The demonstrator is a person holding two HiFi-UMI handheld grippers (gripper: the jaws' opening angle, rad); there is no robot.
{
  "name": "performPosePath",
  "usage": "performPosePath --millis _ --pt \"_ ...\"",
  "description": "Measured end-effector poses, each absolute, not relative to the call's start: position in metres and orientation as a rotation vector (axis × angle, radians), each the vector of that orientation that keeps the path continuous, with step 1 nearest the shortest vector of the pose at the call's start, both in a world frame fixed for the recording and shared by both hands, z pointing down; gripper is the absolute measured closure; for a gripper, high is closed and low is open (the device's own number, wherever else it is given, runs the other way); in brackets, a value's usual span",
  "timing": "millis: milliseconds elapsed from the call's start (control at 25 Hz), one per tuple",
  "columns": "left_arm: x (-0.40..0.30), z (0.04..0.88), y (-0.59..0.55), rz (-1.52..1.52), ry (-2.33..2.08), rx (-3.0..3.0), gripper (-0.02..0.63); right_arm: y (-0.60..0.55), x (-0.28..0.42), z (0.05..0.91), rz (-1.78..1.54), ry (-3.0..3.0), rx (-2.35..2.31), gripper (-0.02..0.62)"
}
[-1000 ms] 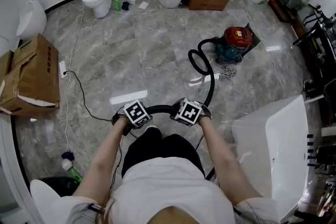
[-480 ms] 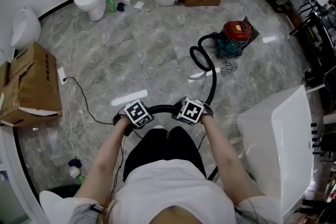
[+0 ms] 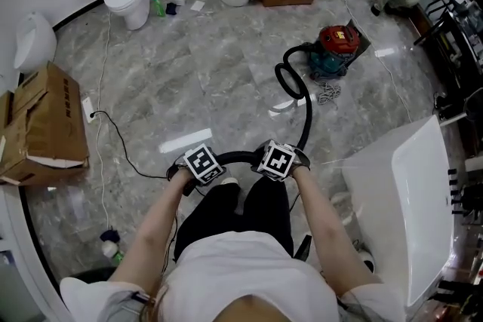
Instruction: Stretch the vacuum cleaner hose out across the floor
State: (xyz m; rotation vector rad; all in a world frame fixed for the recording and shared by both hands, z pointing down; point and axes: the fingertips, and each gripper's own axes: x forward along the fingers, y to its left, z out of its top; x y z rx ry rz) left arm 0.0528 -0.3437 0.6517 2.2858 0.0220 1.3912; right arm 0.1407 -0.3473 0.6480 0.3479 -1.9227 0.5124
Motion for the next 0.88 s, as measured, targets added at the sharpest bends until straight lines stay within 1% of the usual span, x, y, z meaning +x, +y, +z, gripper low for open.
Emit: performPosePath --millis 480,880 --pt "0.034 0.657 -0.334 1.4 0.066 2.301 0.495 -0.339 0.113 0.644 0.508 -1.971 0.346 0.351" --pt "0.038 0.658 -0.295 1.377 0.048 2.283 0.495 -0.302 0.12 0.654 0.51 -1.955 0.31 0.351"
